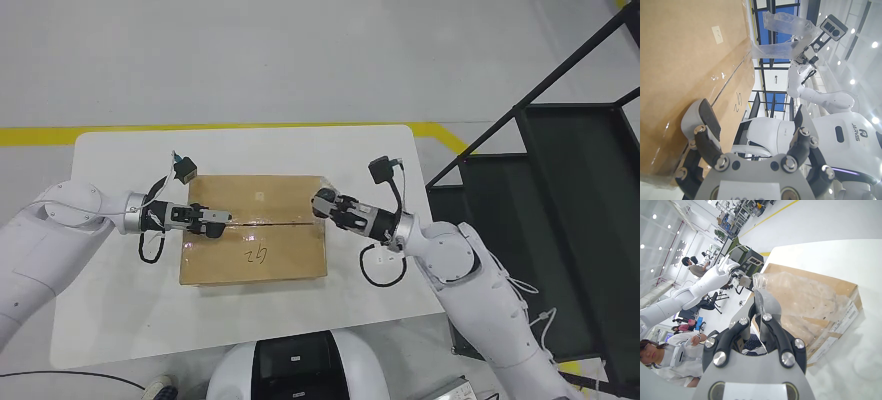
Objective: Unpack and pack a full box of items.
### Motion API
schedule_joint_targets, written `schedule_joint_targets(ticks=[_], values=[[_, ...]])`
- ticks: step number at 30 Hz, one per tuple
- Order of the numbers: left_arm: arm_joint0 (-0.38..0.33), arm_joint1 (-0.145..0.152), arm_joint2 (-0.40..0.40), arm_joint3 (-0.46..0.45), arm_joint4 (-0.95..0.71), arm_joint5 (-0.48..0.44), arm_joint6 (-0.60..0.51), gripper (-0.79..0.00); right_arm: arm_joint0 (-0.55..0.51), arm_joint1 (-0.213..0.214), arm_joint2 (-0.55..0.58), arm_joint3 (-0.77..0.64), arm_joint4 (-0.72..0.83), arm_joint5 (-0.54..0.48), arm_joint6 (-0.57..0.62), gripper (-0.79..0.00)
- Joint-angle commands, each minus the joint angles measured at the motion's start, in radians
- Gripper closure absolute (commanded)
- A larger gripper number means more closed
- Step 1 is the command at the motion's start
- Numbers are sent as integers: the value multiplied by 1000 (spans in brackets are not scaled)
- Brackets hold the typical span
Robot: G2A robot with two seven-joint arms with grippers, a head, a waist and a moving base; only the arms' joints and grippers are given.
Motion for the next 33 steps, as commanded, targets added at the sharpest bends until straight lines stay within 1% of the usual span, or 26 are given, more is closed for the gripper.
schedule_joint_targets(ticks=[1,9,16,18,25,30,33], values=[[0,0,0,0,0,0,0,-785,36,-4,-31,19,-6,13,13,0],[0,0,0,0,0,0,0,-785,171,-30,-163,130,-5,67,56,0],[0,0,0,0,0,0,0,-785,243,-50,-254,208,-10,103,83,0],[11,0,-7,-7,1,8,33,-785,258,-56,-273,226,-9,109,86,0],[59,19,-86,-8,-33,-12,78,-785,291,-68,-308,271,1,110,83,0],[108,45,-163,4,-67,-47,105,-785,305,-73,-317,283,3,113,82,0],[141,63,-206,1,-58,-48,120,-785,307,-75,-318,282,1,110,73,0]])
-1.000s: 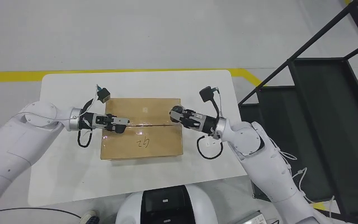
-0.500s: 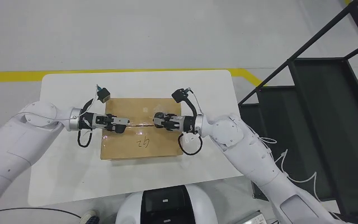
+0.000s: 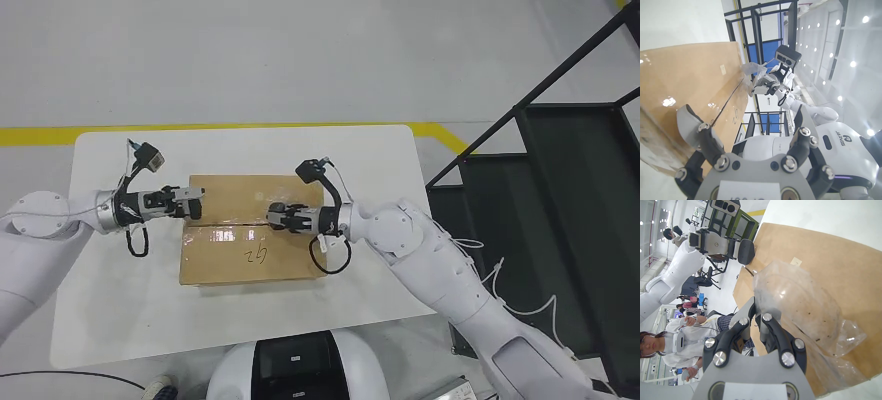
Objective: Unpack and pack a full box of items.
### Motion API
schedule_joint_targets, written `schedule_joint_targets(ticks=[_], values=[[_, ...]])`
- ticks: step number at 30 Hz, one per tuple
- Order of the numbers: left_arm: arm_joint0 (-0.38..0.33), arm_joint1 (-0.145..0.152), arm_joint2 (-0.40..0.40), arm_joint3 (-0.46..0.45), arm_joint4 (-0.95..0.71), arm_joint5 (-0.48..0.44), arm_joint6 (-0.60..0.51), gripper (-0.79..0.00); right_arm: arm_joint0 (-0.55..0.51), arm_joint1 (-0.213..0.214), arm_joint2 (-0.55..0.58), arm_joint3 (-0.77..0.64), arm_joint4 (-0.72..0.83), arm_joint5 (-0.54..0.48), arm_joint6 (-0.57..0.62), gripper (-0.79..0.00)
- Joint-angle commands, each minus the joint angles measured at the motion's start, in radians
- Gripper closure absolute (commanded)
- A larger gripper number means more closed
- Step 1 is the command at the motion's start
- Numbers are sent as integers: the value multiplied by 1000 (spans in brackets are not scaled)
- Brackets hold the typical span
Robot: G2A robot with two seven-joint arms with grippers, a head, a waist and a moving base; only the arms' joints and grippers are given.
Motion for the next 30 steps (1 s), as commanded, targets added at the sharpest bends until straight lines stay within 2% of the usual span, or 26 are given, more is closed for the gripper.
schedule_joint_targets(ticks=[1,6,14,22,26,30], values=[[21,11,-25,-2,17,6,18,-785,-3,0,4,-4,-1,-5,-9,0],[80,34,-80,-23,32,26,48,-785,-39,9,41,-40,-17,-15,-36,0],[157,57,-151,-81,52,33,35,-785,-137,34,138,-132,-36,-32,-68,0],[232,69,-243,-119,-59,-59,-5,-785,-194,49,192,-181,-41,-39,-65,0],[244,72,-257,-153,-2,-20,-39,-785,-209,52,209,-187,-39,-45,-75,0],[244,63,-247,-167,44,35,-34,-785,-237,58,236,-204,-40,-58,-90,0]])
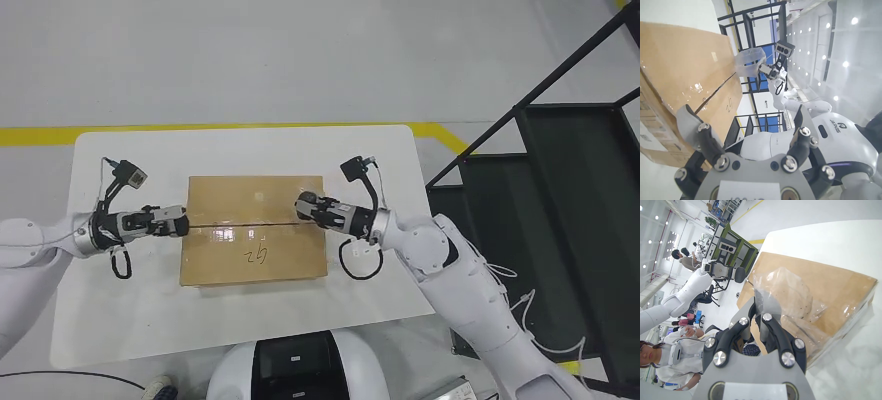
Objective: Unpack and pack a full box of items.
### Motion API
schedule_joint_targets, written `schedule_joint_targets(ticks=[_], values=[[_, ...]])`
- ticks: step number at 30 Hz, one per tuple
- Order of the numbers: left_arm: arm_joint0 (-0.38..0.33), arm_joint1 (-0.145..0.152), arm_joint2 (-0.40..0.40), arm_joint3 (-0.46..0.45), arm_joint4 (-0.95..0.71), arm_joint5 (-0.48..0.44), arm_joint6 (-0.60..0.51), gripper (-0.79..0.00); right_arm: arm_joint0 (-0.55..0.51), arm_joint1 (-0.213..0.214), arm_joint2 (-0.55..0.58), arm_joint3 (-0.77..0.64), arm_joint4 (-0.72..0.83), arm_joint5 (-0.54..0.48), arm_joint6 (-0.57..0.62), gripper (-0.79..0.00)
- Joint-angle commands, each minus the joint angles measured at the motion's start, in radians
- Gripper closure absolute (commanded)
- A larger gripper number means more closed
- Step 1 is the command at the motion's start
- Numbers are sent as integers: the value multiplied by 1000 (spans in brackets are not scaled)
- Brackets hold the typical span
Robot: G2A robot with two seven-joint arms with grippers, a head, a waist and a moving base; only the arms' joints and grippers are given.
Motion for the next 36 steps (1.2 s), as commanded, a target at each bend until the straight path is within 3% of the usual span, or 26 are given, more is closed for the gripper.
schedule_joint_targets(ticks=[1,20,36], values=[[-4,-7,8,4,15,26,5,-785,-15,3,15,-10,-1,-5,-9,0],[-38,-56,24,56,148,112,50,-785,-315,41,295,-140,57,-96,-179,0],[-55,-88,16,81,188,135,36,-785,-396,42,364,-78,147,-124,-257,0]])
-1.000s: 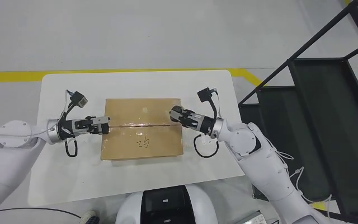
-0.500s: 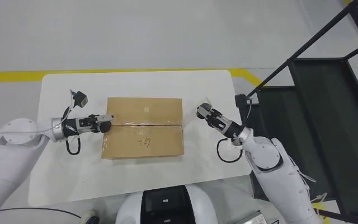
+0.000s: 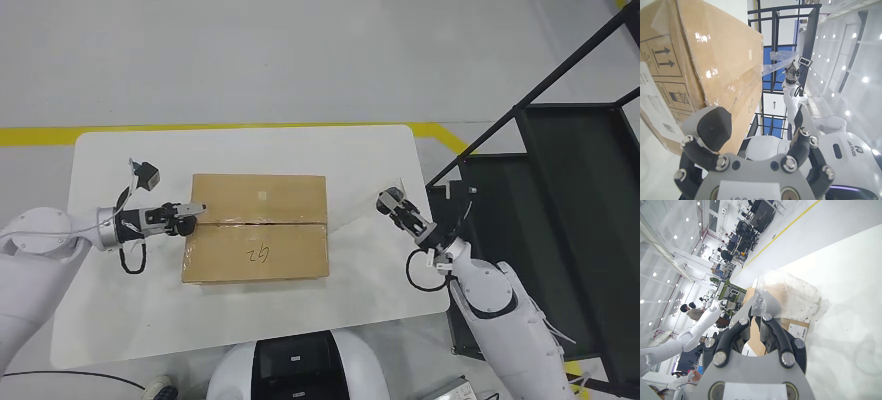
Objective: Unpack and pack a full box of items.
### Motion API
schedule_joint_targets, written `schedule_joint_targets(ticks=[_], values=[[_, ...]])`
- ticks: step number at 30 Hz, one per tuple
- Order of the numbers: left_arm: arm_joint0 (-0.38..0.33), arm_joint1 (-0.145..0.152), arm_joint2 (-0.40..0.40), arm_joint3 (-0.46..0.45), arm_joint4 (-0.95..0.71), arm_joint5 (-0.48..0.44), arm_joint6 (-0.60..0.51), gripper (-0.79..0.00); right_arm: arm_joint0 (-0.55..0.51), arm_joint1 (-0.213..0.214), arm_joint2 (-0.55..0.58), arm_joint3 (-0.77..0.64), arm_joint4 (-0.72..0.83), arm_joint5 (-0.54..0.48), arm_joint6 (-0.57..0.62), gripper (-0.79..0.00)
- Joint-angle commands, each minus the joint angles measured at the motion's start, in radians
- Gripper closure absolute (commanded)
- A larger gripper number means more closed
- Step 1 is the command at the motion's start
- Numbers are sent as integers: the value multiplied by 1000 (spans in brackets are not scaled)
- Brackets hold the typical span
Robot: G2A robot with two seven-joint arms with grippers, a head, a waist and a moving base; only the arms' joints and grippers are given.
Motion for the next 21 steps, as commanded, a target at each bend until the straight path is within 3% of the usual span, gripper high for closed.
schedule_joint_targets(ticks=[1,21], values=[[-1,-3,-1,1,3,3,-3,-785,-2,-1,2,2,-1,12,-9,0],[8,-24,-36,-8,42,24,-20,-785,-64,-4,26,-35,13,-7,-46,0]])
